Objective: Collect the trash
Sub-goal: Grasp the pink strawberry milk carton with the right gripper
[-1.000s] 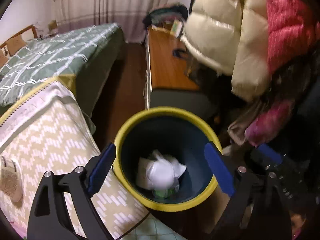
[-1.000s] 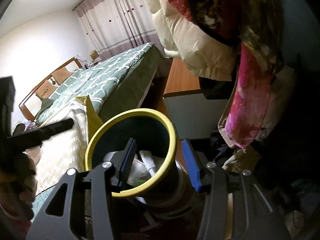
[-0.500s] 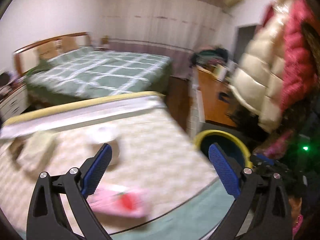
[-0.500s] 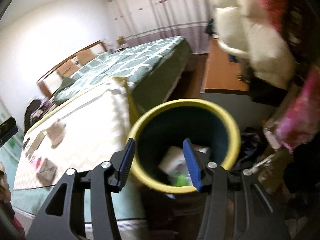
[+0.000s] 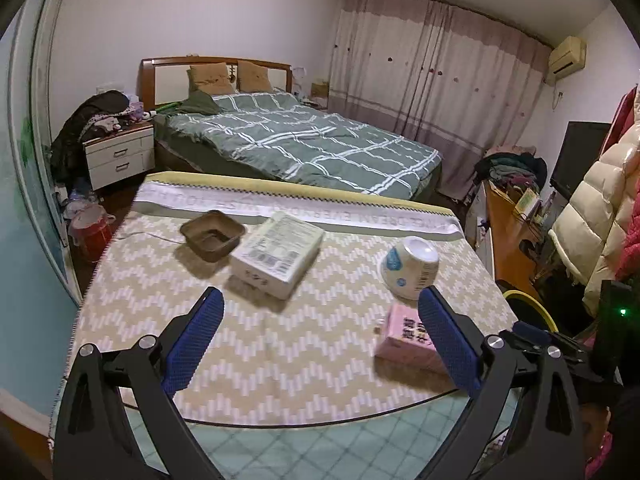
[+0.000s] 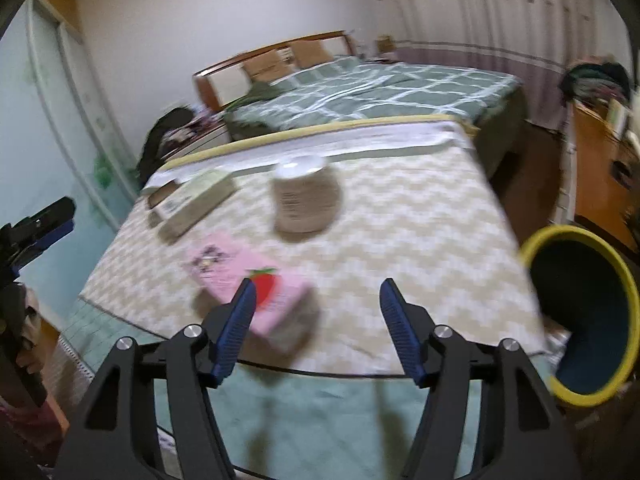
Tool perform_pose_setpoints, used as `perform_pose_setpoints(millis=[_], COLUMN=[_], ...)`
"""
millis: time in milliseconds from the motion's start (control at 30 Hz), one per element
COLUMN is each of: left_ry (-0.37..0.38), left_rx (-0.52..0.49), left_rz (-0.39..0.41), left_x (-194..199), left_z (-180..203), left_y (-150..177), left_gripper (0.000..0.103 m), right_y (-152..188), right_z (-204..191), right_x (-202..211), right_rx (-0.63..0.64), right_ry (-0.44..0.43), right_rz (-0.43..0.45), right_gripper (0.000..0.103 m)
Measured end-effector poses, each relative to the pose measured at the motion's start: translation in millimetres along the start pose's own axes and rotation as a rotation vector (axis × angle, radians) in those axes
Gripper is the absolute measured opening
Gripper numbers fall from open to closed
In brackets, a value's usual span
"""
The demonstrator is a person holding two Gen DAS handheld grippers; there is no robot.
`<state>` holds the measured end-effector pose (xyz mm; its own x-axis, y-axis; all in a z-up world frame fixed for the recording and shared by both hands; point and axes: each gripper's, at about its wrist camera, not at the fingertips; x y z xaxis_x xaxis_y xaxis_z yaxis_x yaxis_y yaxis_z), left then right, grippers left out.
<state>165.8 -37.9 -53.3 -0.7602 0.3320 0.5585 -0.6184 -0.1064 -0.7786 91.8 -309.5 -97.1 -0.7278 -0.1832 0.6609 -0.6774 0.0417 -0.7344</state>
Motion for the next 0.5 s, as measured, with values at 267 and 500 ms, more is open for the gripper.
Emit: perform_pose_setpoints(millis=[267,500], left_ry=[0.0,0.008], left_rx=[0.007,0.013], left_rz=[0.028,0.026], left_x=[13,14], left_z=[-6,-4], left_y=[9,9], left_gripper=[0.096,0.096], right_y=[-1,2], right_z=[-24,-25], right_x=[-28,-51], right_rx=[0.094,0.14], right_ry=[-0.002,0.006], right_rz=[-0.055,-0.107], right_gripper=[0.08,0.084])
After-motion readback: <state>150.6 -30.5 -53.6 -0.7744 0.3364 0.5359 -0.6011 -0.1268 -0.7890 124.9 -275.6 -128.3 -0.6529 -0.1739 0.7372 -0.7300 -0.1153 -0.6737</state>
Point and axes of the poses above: each gripper's, at about its wrist camera, not at the fingertips, and x roughly against the way its jaws point, z to its right, y to its underside, and after that the axes turned 6 degrees about x, right-handed
